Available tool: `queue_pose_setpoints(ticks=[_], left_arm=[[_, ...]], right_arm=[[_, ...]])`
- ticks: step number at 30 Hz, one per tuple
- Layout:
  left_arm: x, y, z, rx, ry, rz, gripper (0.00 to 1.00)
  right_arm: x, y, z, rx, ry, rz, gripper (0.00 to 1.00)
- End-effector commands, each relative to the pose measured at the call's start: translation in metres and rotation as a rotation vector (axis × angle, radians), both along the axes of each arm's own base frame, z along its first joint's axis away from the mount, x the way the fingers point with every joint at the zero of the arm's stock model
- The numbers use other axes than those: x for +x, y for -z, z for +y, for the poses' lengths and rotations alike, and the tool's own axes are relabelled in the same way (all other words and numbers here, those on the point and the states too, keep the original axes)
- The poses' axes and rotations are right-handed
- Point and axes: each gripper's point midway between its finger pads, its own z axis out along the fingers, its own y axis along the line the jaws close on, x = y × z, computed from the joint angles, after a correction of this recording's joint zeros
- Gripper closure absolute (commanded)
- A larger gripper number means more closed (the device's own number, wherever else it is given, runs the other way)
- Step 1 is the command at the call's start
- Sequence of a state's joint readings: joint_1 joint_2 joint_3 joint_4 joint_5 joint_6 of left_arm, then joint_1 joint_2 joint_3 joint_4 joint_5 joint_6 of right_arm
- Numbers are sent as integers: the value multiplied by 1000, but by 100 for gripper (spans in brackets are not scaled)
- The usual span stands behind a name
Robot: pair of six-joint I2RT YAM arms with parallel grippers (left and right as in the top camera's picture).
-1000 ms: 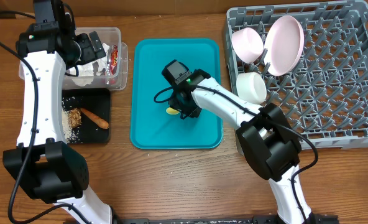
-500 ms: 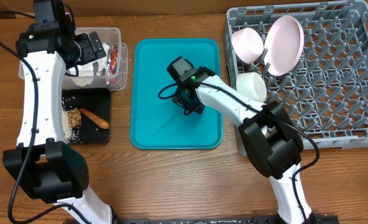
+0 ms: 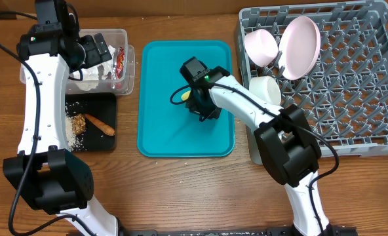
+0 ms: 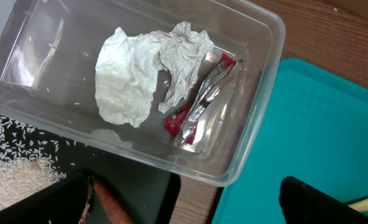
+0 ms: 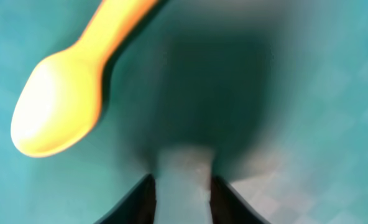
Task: Sort waste into correct bins and load items into the dishwasher
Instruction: 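Move the right gripper over the yellow spoon on the teal tray, then close the right gripper on the yellow spoon and lift it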
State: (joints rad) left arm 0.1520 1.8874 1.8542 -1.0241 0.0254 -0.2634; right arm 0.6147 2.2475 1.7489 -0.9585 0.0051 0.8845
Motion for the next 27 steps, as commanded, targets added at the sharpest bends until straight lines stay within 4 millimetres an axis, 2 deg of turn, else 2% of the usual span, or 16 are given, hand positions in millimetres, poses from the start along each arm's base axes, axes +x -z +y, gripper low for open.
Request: queue_pose_setpoints(ticks=[1, 4, 7, 13, 17, 22, 27], left_arm=[[4, -7, -1, -4, -9, -23, 0], [4, -7, -1, -4, -9, -22, 0], [4, -7, -1, -4, -9, -23, 0], [4, -7, -1, -4, -9, -22, 0], [4, -7, -1, -4, -9, -22, 0], [4, -7, -1, -4, -9, -22, 0], [4, -7, -1, -4, -9, -22, 0]], right_arm=[[24, -51, 4, 46, -7, -129, 53], [35, -67, 7, 76, 3, -173, 27], [53, -73, 6, 106, 24, -225, 21], [81, -77, -10, 79, 90, -320, 21], [90, -60, -17, 71, 135, -308, 21], [85, -27, -16, 79, 148, -228, 23], [76, -10, -8, 75, 132, -189, 31]])
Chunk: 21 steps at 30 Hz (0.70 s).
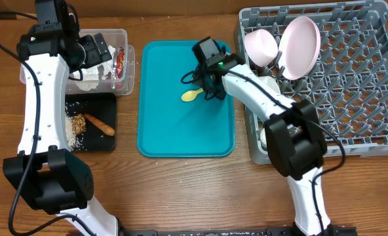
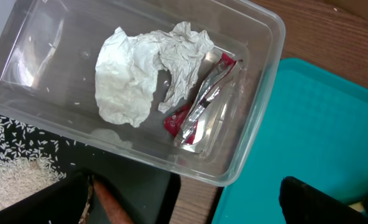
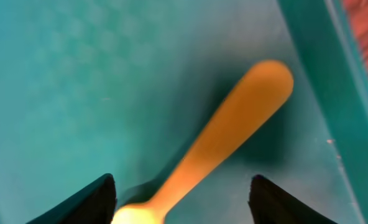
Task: Sort waste into correct bins and load items into the dishwasher
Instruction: 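Close the right gripper on the yellow spoon and lift it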
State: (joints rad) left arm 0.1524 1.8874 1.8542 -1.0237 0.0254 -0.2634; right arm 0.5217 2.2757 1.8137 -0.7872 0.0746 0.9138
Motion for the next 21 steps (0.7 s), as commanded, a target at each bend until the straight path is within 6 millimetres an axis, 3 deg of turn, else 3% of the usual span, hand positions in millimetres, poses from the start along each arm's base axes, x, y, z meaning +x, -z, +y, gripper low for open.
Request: queue_pose_setpoints(ticks=[1, 7, 13, 21], left_arm=[[4, -7, -1, -4, -8, -22, 0], [4, -7, -1, -4, -8, -22, 0], [4, -7, -1, -4, -9, -22, 0], [4, -7, -1, -4, -9, -22, 0]], right_arm=[[-5, 13, 11, 11, -2, 27, 32], [-12, 26, 9, 17, 49, 57, 34], [-14, 37, 8, 10, 57, 72, 45], [-22, 77, 5, -10, 89, 137, 57]])
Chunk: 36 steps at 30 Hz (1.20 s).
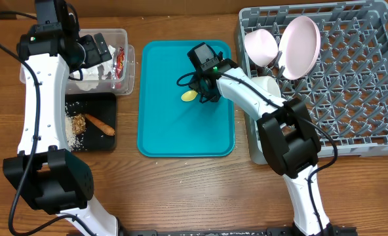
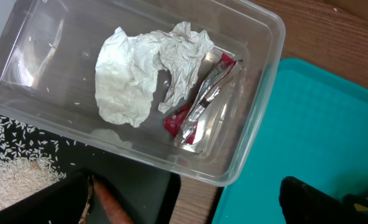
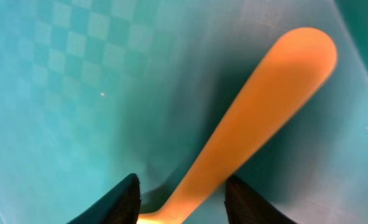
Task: Sort waste into correct bins and load items into the dishwasher
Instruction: 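Close the right gripper on the yellow spoon and lift it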
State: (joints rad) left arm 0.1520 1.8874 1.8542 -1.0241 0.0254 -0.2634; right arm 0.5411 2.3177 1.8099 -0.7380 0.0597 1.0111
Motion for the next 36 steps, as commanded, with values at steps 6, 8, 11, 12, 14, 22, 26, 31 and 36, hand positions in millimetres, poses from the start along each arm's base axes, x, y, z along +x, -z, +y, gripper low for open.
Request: queue_pose_setpoints(ticks=[6, 8, 11, 12, 14, 22, 26, 31, 36], left_arm=[[4, -7, -1, -4, -9, -22, 0], [4, -7, -1, -4, -9, -23, 0], [4, -7, -1, -4, -9, -22, 0], [4, -7, -1, -4, -9, -22, 0], [4, -7, -1, -4, -9, -22, 0], [4, -7, -1, -4, -9, -22, 0], [4, -7, -1, -4, -9, -23, 0], [4, -7, -1, -4, -9, -23, 0], [4, -7, -1, -4, -9, -23, 0]], right_arm=[[-21, 73, -9, -51, 33, 134, 73], [-22, 74, -9, -53, 33, 137, 80], [-22, 74, -9, -54, 33, 138, 93], [-22, 74, -10, -55, 33, 140, 96], [-23, 74, -10, -57, 32, 143, 96], [-30, 62, 9, 9, -153, 170, 96], [-16, 5, 9, 16, -314, 103, 96], [-15, -73, 7, -10, -463, 8, 96], [-30, -151, -13, -11, -468, -62, 96]])
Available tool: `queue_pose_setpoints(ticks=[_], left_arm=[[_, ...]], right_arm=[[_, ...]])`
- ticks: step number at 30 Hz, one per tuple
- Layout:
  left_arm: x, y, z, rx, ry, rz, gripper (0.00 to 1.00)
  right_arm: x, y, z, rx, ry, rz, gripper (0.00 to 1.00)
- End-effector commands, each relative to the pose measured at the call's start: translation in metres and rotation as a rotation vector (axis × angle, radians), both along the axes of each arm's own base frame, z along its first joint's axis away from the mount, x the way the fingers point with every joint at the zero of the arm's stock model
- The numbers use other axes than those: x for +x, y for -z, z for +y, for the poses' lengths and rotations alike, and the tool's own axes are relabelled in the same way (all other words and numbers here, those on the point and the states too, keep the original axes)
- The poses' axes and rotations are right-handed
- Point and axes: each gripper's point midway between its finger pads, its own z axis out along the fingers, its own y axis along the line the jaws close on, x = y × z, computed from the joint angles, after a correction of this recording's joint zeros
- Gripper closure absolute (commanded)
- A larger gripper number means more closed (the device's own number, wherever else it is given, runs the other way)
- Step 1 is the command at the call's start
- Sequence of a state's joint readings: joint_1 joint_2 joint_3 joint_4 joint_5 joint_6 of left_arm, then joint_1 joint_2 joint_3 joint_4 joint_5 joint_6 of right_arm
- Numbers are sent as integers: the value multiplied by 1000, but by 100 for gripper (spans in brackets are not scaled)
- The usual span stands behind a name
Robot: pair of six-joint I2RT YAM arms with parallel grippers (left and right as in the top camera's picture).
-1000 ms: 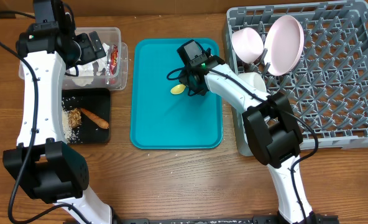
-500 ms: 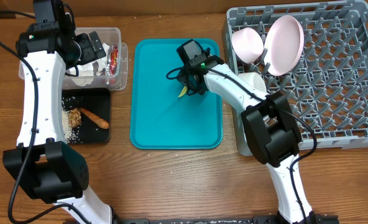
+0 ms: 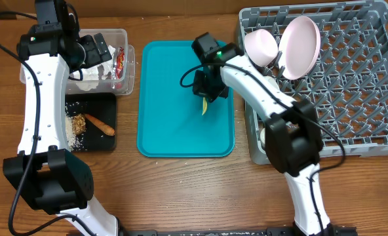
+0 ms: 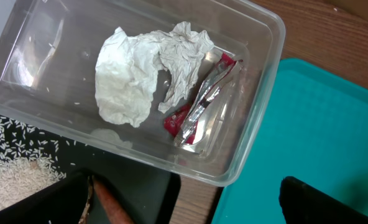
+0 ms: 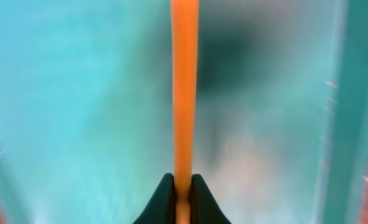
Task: Sort waste into correct bins and load items into the dishwasher
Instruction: 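Close the right gripper on the yellow spoon and lift it, then carry the yellow spoon to the dish rack and release it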
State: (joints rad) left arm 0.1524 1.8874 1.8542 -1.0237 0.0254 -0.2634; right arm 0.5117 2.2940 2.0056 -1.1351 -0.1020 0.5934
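Note:
The yellow spoon (image 3: 205,107) hangs bowl-down over the teal tray (image 3: 174,134), gripped by its handle in my right gripper (image 3: 210,88). From the right wrist the handle (image 5: 184,74) runs straight up out of the shut right gripper (image 5: 183,182). My left gripper (image 3: 92,47) hovers open over the clear waste bin (image 4: 258,93), nothing between its fingers; one dark finger (image 4: 321,202) shows at the bottom. In the bin lie crumpled white paper (image 4: 140,74) and a red wrapper (image 4: 199,106).
The grey dish rack (image 3: 351,78) at the right holds a pink bowl (image 3: 261,46), a pink plate (image 3: 300,38) and a white cup (image 3: 266,88). A black tray (image 3: 92,141) below the bin holds rice and a carrot piece (image 3: 101,123).
My right gripper was open around the spoon's handle on the tray; it is now shut on the handle and the spoon hangs above the tray. The left arm has not moved.
First my right gripper stood low on the tray beside the spoon's bowl. Then it was open over the handle near the tray's far right, then lower with a finger on each side. Now it holds the spoon off the tray. The left gripper stayed over the bin.

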Motion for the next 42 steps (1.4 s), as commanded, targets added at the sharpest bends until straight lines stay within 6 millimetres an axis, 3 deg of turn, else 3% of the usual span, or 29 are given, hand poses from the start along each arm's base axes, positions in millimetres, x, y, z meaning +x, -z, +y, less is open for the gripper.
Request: queue_pose_setpoints(ticks=[1, 6, 10, 12, 16, 21, 25, 30, 31, 32, 33, 34, 35, 39, 42], left_arm=[[4, -7, -1, -4, -9, -22, 0], [4, -7, -1, -4, -9, -22, 0], [4, -7, -1, -4, -9, -22, 0], [4, -7, -1, -4, -8, -22, 0], [4, -7, -1, -4, -9, -22, 0], [4, -7, -1, -4, -9, -22, 0], [4, -7, -1, -4, -8, -22, 0], [4, -7, -1, -4, -9, -22, 0], [4, -7, -1, -4, -8, -22, 0], [4, -7, -1, -4, -9, -22, 0], [4, -7, -1, -4, -8, -22, 0], [4, -7, -1, -4, -9, -22, 0], [4, -7, -1, -4, -9, -22, 0], [4, -7, -1, -4, -9, -22, 0], [4, -7, -1, -4, -8, -22, 0]], right_arm=[[6, -119, -12, 90, -44, -213, 96], [-13, -172, -55, 72, 26, -259, 96], [-28, -203, -120, -39, 223, -284, 96], [-38, -212, -164, -126, 395, -283, 96], [-58, -215, -237, -270, 742, -248, 96], [-65, -191, -280, -322, 962, -184, 96], [-70, -151, -297, -349, 1123, -124, 96], [-78, -101, -292, -328, 1193, -33, 96], [-78, -92, -290, -317, 1192, -22, 87], [-78, -89, -289, -313, 1192, -21, 65], [-77, -88, -289, -309, 1191, -20, 31], [-77, -89, -289, -309, 1191, -21, 7], [-76, -89, -289, -307, 1190, -24, 1], [-72, -97, -287, -290, 1167, -41, 0], [-66, -117, -280, -240, 1059, -74, 0]])
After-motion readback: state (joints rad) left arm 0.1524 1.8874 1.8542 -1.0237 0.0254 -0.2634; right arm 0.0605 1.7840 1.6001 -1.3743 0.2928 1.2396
